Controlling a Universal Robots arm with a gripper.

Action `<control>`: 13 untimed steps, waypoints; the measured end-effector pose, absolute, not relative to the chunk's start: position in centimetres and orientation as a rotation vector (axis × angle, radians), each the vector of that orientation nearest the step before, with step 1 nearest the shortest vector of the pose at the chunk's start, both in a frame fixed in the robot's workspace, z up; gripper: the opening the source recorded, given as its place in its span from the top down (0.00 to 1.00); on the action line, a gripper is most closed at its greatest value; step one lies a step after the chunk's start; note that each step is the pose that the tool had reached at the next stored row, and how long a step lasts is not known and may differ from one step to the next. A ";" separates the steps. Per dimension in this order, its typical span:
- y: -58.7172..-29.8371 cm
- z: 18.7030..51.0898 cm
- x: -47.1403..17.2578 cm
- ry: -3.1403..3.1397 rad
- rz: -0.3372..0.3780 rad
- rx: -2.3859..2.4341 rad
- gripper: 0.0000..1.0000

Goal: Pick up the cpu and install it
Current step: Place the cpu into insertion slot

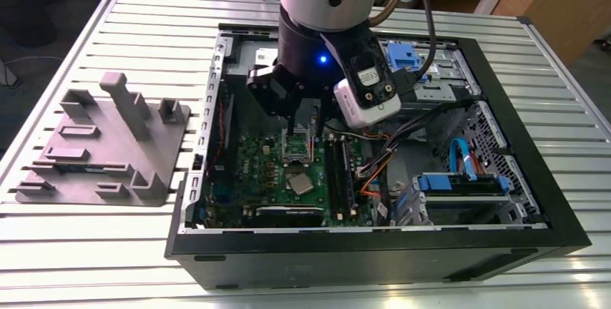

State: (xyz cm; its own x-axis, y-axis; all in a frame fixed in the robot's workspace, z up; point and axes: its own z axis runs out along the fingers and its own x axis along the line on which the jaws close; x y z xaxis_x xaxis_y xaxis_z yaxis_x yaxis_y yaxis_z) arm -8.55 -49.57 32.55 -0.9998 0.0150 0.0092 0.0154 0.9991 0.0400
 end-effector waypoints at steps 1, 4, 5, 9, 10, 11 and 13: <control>-49.6 32.5 -8.6 -3.132 -0.063 -0.024 0.57; -49.6 32.3 -8.6 -3.132 -0.063 -0.024 0.57; -49.6 32.1 -8.6 -3.132 -0.063 -0.024 0.57; -49.6 32.1 -8.6 -3.132 -0.063 -0.024 0.57; -49.6 32.1 -8.6 -3.132 -0.063 -0.024 0.57; -49.6 32.1 -8.6 -3.132 -0.063 -0.024 0.57; -49.6 32.1 -8.6 -3.132 -0.063 -0.024 0.57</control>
State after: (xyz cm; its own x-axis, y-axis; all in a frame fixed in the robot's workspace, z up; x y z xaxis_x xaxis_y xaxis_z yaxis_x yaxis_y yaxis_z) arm -8.55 -49.57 32.07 -0.9998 0.0150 0.0093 0.0154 0.9991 0.0399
